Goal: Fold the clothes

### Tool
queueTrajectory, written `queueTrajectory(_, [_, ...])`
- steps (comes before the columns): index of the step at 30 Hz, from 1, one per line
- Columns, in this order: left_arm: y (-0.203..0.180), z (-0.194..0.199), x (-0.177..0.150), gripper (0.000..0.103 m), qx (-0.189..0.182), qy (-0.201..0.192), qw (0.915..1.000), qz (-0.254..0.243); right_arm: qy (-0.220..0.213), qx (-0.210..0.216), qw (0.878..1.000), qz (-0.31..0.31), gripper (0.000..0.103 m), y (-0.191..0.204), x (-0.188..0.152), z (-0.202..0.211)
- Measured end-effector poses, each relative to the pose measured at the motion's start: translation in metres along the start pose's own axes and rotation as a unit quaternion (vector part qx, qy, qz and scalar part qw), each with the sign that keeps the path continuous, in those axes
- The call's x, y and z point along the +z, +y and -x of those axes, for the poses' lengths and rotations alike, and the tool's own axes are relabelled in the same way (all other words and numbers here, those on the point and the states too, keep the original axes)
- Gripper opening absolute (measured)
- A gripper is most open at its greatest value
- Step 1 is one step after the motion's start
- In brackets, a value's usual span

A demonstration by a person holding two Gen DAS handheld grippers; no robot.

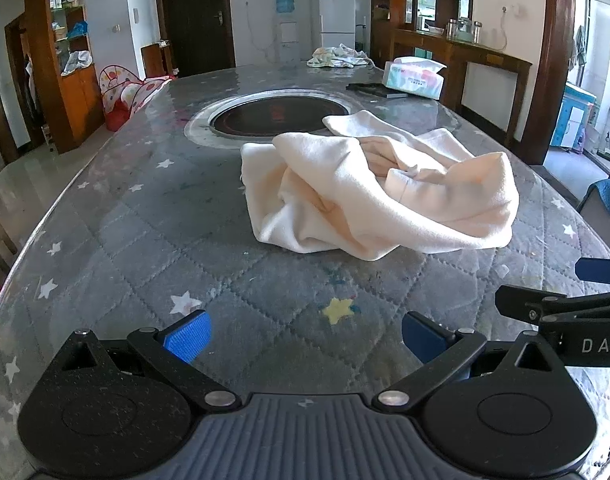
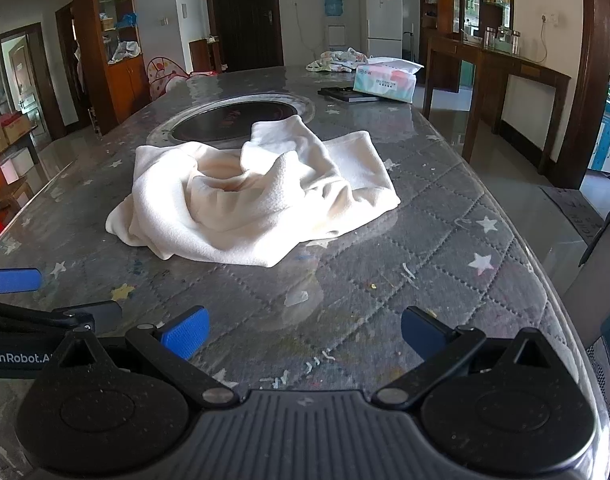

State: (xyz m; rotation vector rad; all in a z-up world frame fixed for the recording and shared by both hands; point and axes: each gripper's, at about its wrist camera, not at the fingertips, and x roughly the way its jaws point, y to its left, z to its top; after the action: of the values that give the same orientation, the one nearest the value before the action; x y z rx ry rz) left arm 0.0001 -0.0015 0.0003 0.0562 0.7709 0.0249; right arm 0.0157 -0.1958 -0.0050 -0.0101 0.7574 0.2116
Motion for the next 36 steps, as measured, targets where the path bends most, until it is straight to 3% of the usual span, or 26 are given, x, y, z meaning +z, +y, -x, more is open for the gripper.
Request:
queueTrajectory(14, [0.0,0.011,-0.004,0.103,-0.007,0.0,1.0,0.005,-0.003,-0.005,1.0,0.003,0.103,0.0,-0.004,0.005])
queueTrajectory(36, [0.003,-0.005,0.001,0.103,-0.008,0.018,0.9998,0.008,0.013,-0.003,1.0,0.005,0.103,0.0,0.002,-0.009])
